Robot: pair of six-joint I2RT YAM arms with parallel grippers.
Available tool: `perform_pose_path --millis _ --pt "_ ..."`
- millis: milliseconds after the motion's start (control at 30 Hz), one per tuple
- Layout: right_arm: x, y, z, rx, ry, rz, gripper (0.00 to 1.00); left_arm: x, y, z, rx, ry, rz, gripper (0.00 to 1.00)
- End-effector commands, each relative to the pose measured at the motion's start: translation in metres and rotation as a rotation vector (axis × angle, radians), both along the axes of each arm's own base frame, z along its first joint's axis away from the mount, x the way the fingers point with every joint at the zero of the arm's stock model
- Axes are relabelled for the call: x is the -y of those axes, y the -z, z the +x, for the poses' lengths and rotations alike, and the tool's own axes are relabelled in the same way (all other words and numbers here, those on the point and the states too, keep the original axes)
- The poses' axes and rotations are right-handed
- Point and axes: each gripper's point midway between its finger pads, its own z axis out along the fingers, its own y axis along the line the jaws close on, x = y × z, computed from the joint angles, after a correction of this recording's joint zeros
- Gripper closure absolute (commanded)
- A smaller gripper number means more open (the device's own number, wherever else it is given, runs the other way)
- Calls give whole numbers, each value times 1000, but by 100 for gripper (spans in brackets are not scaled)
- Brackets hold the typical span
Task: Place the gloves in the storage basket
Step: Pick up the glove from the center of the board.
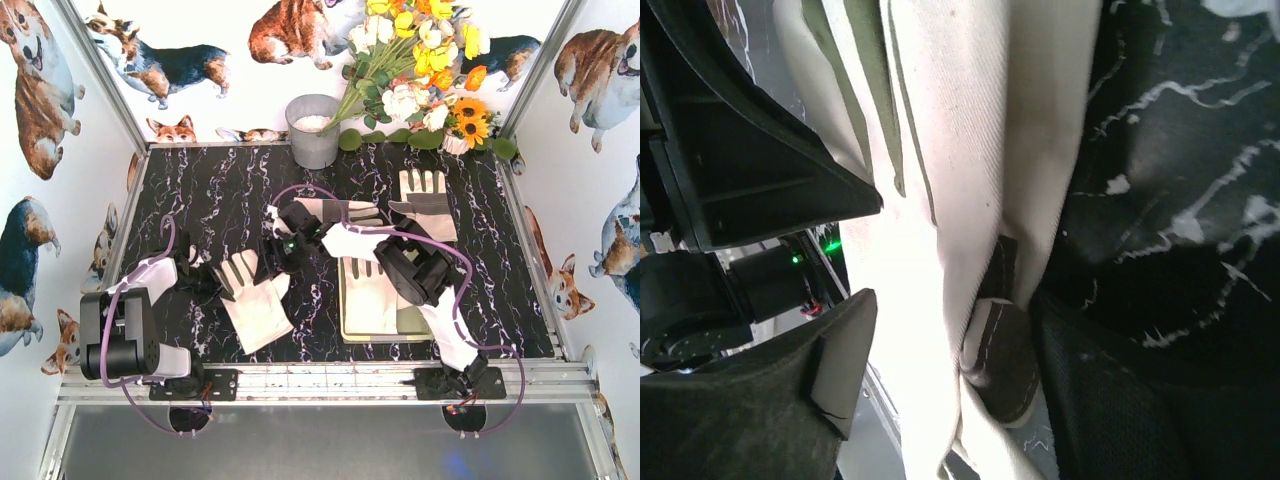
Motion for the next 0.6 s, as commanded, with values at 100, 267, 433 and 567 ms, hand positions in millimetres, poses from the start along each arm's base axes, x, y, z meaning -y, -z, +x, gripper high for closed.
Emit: perform_pose_path --millis 100,267,433,567 --pt "-6 33 -16 -20 -46 -82 57 -8 11 -1 -11 5 37 80" --pt "-9 17 -14 2 -44 -56 93 -6 7 2 12 12 28 80" --pt "-8 -15 -6 32 -27 -32 100 -3 -5 11 83 21 8 70" --pt "9 -37 -1 27 7 -38 100 1 -20 22 161 24 -12 49"
